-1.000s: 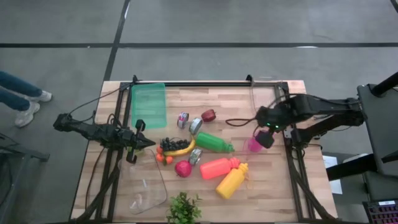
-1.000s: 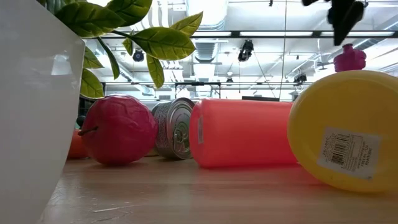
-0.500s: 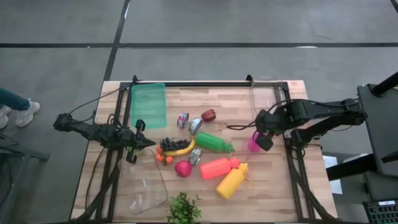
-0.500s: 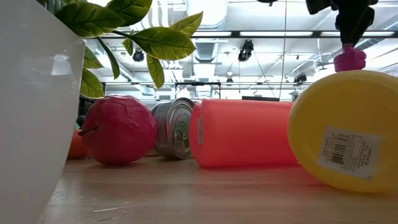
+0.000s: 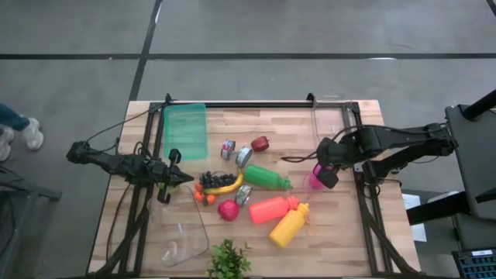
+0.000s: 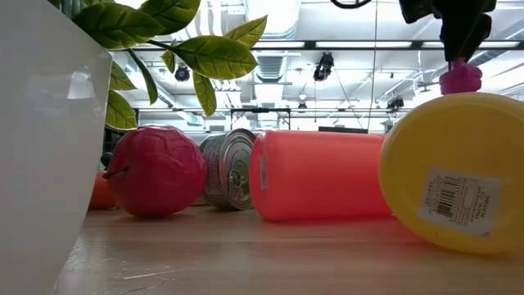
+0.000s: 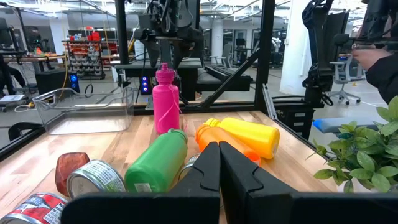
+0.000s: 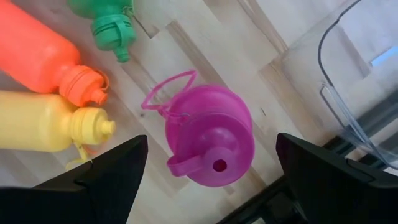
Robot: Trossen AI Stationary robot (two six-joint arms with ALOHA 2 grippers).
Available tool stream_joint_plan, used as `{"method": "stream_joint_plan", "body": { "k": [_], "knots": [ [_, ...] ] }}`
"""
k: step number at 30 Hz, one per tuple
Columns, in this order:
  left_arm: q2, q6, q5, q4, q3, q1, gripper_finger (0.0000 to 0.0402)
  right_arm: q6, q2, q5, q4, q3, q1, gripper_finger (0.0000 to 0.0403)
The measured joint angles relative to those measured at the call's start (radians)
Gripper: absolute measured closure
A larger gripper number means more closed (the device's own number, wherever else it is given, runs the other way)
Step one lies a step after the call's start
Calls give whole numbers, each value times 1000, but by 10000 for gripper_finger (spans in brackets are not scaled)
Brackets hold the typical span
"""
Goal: Pick & Place Food Item
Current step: Put the pink tumbler bottle into the top right transparent bin
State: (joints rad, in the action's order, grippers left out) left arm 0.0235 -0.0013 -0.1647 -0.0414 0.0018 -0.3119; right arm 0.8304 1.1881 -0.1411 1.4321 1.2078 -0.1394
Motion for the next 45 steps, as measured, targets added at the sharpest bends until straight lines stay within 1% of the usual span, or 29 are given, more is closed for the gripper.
{"method": "stream_joint_plan", "body": {
  "k": [20, 41, 45],
  "knots": [
    [0, 0, 0, 0, 0, 0, 402, 0, -3, 0, -86, -129, 0, 48],
    [0, 0, 0, 0, 0, 0, 402, -11, -3, 2, -84, -130, 0, 49],
    [0, 0, 0, 0, 0, 0, 402, -11, -3, 2, -82, -130, 0, 59]
  ]
}}
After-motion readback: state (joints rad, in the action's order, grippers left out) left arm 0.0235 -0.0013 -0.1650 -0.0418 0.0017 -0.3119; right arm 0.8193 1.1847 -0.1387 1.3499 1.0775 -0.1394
